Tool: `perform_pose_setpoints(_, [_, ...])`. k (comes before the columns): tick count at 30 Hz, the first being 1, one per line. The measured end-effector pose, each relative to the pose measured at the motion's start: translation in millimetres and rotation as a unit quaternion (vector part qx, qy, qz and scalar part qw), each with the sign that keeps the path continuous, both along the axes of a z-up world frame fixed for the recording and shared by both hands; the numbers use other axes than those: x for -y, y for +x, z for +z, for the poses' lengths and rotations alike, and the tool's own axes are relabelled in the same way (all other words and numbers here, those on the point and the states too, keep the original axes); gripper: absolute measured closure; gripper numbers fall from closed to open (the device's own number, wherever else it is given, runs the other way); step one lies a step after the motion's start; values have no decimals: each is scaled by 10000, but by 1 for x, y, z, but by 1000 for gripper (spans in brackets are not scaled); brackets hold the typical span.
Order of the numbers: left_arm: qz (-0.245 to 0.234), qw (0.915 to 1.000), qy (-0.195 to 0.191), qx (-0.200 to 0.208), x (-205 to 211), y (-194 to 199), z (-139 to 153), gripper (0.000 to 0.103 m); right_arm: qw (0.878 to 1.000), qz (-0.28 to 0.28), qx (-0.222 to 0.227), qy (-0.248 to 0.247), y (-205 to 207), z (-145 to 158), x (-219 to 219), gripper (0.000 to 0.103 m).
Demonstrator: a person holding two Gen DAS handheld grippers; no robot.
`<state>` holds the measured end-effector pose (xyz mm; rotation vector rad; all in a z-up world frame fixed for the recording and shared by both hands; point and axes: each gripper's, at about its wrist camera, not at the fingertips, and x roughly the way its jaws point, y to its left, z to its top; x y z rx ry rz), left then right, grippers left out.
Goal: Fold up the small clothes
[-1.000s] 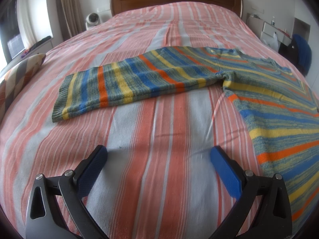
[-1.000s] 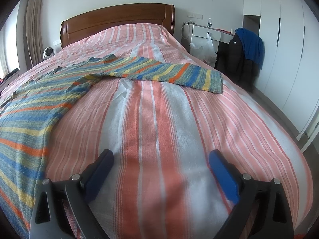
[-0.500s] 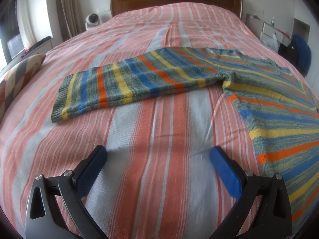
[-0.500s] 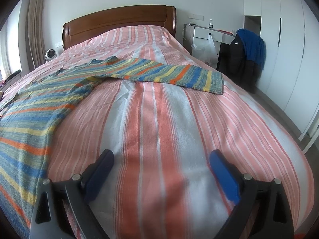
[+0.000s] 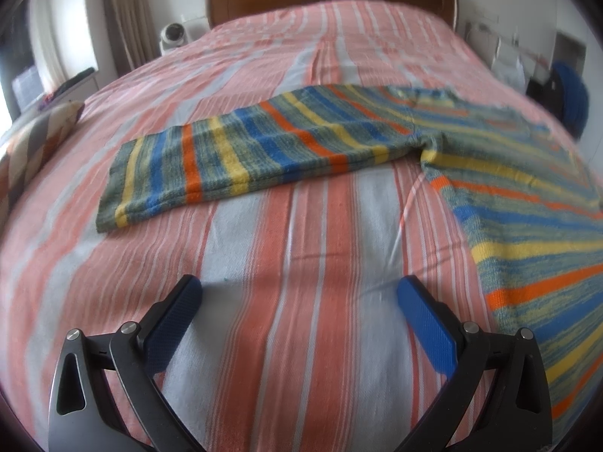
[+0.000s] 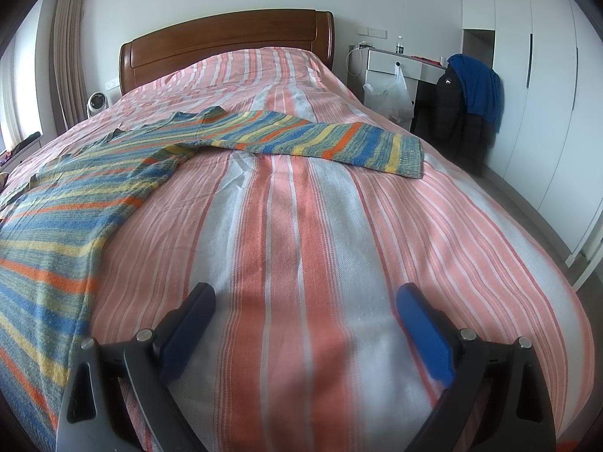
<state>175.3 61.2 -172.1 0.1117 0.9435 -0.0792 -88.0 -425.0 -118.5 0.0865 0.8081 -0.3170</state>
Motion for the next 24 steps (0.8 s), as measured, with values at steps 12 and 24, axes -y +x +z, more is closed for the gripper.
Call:
perform_pose_setpoints(12, [500, 9969, -458, -389, 4, -15, 8, 1, 9840, 228, 41, 1765, 11, 31, 38, 8])
perform_pose_setpoints(24, [1188, 9896, -734, 337, -27, -62, 11, 1, 9037, -1771, -345, 3883, 95, 13, 224, 50])
